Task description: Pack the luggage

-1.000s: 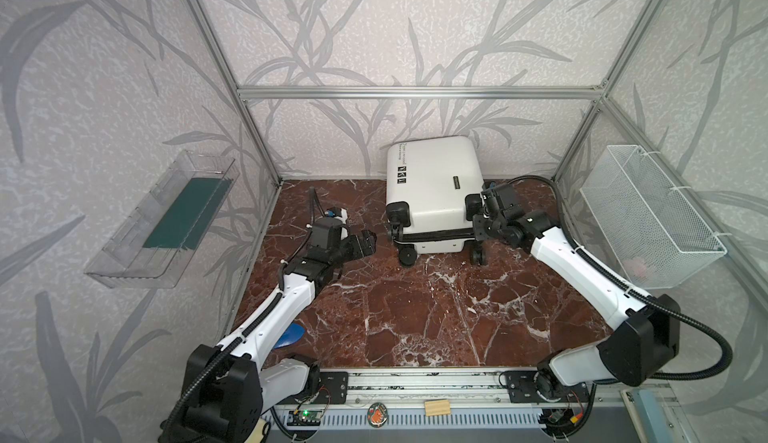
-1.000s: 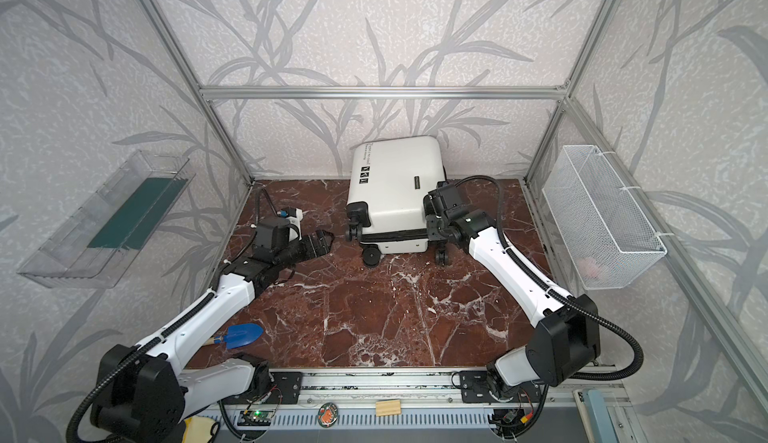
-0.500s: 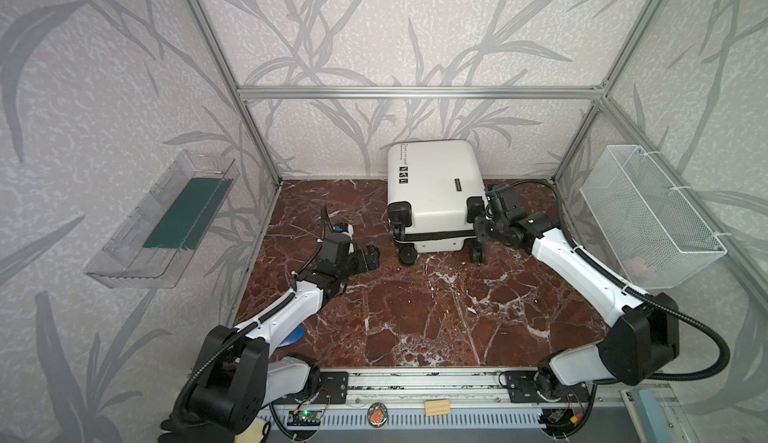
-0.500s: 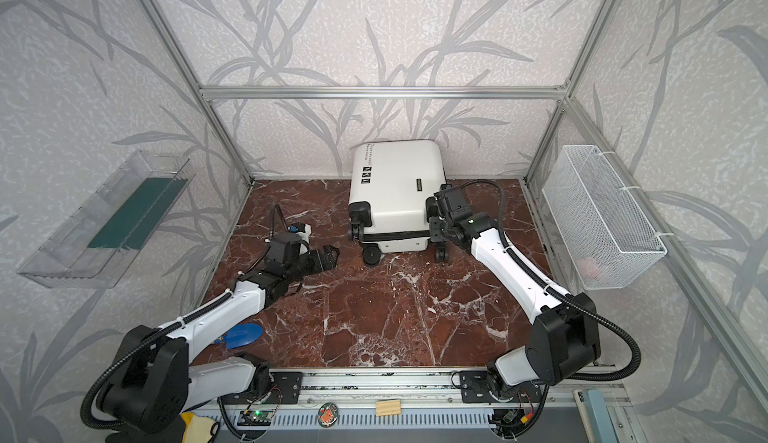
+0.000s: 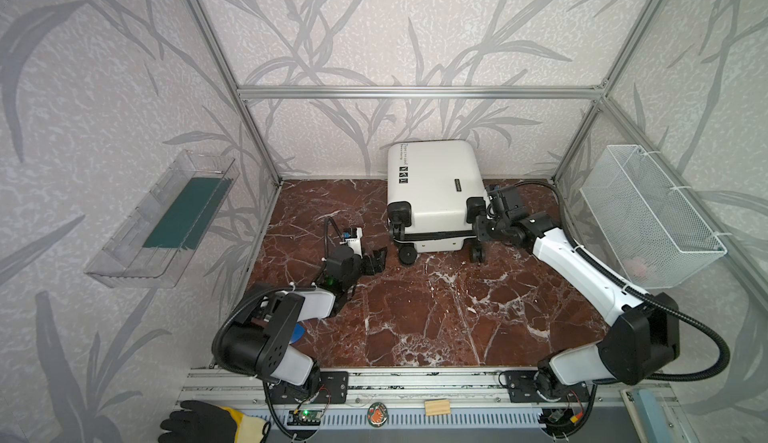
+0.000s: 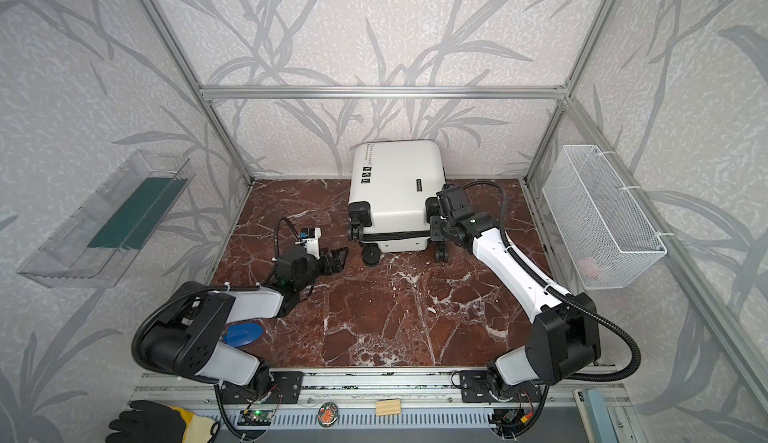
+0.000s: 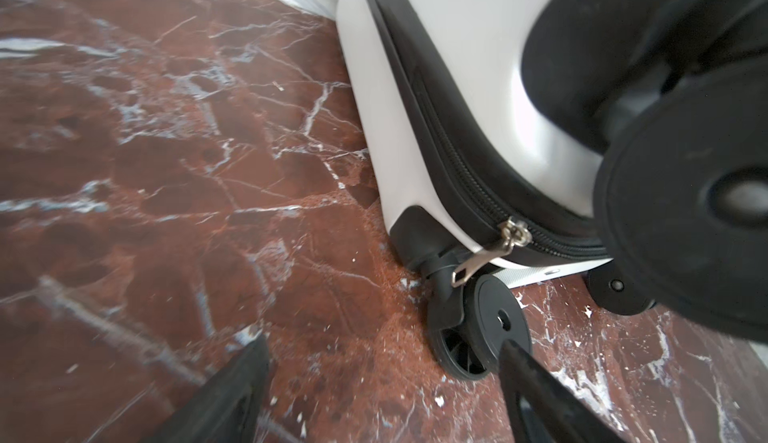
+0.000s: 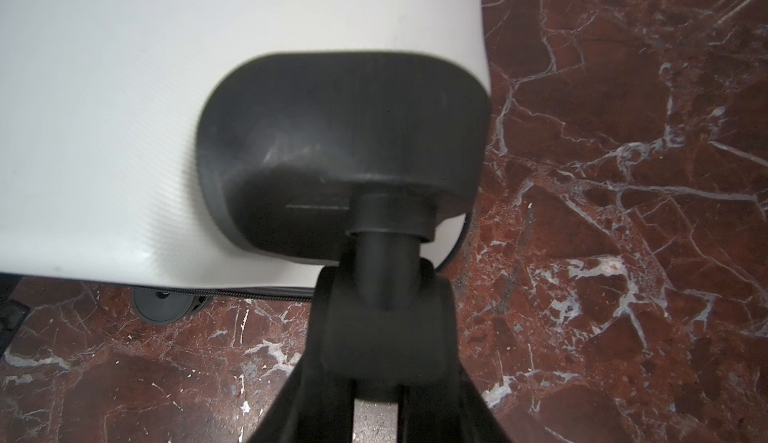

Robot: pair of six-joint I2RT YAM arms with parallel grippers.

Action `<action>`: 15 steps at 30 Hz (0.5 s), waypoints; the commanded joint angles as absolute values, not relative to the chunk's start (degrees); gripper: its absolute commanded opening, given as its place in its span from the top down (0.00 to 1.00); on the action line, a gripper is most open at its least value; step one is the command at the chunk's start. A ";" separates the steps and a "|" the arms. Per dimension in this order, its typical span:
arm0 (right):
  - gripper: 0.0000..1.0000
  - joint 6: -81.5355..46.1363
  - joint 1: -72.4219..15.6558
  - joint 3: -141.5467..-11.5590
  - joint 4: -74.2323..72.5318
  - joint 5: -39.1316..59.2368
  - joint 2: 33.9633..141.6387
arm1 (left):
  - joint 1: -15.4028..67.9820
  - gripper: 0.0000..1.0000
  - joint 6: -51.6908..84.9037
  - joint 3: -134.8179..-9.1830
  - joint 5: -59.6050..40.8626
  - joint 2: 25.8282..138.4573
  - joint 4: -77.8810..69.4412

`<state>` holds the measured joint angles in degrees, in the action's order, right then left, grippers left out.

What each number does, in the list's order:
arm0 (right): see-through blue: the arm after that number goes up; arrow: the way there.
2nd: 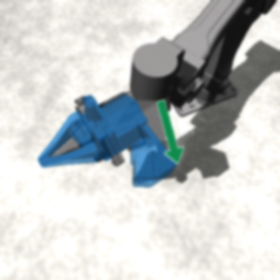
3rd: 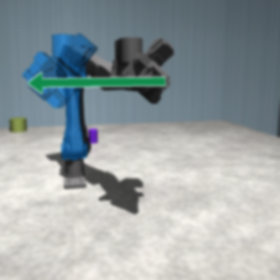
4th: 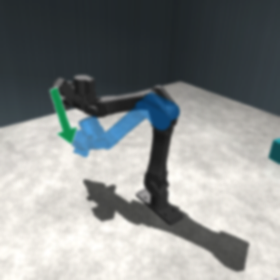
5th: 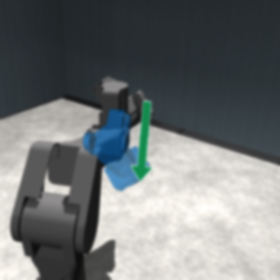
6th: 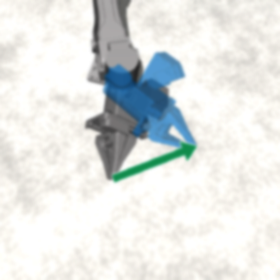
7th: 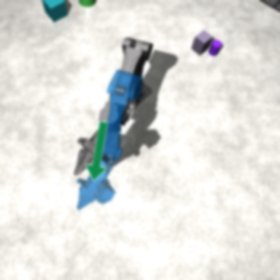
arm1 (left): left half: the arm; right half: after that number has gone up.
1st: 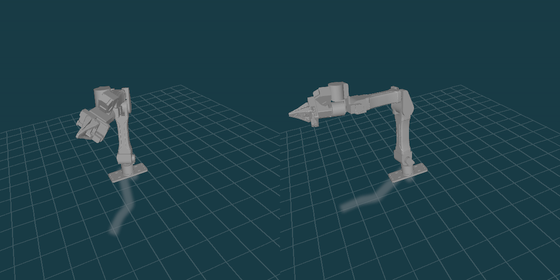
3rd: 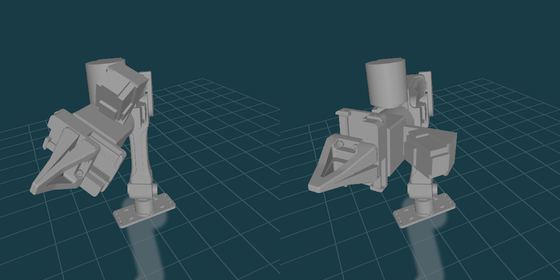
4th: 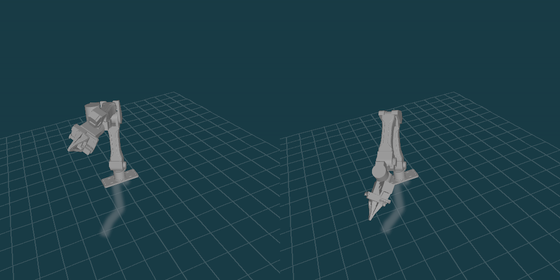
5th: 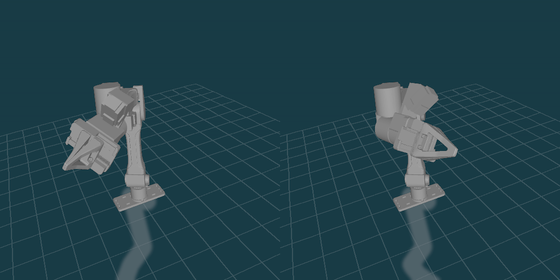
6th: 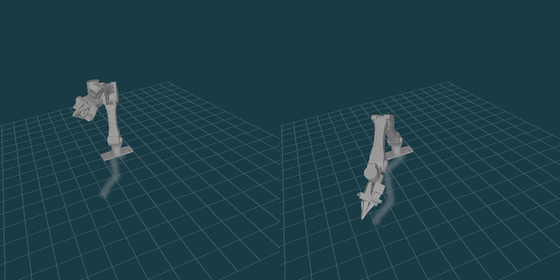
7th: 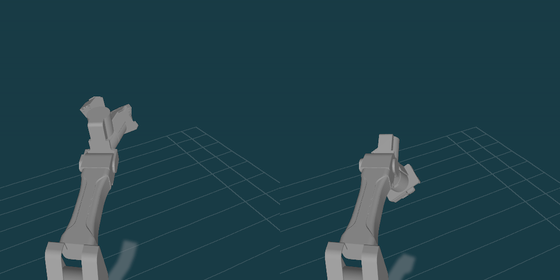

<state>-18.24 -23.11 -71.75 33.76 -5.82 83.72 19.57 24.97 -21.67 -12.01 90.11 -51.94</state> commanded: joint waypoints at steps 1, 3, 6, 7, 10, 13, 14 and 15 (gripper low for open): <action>1.00 -17.98 -23.29 -73.62 29.45 -3.42 82.99 | 20.20 0.15 24.22 -19.53 -13.90 97.19 -75.39; 1.00 -18.04 -23.20 -74.15 29.74 -3.53 82.73 | 20.67 0.18 24.59 -19.60 -15.04 101.01 -80.94; 1.00 -17.77 -23.12 -75.03 30.56 -3.64 82.95 | 22.73 0.19 21.36 -20.62 -13.80 102.61 -81.02; 1.00 -17.72 -23.02 -75.19 30.67 -3.73 82.97 | 23.21 0.19 20.49 -20.89 -13.18 102.69 -81.03; 1.00 -17.89 -22.84 -75.23 30.81 -3.71 83.19 | 23.89 0.19 17.96 -21.26 -10.76 103.01 -80.99; 1.00 -18.18 -22.77 -75.32 30.86 -3.35 83.40 | 23.94 0.21 16.16 -22.27 -10.18 103.64 -81.02; 1.00 -18.11 -22.71 -75.52 31.05 -3.19 83.56 | 23.97 0.23 15.83 -22.80 -10.44 103.96 -80.99; 1.00 -18.20 -22.69 -75.67 31.19 -3.08 83.73 | 23.99 0.25 15.76 -23.19 -10.51 104.41 -81.03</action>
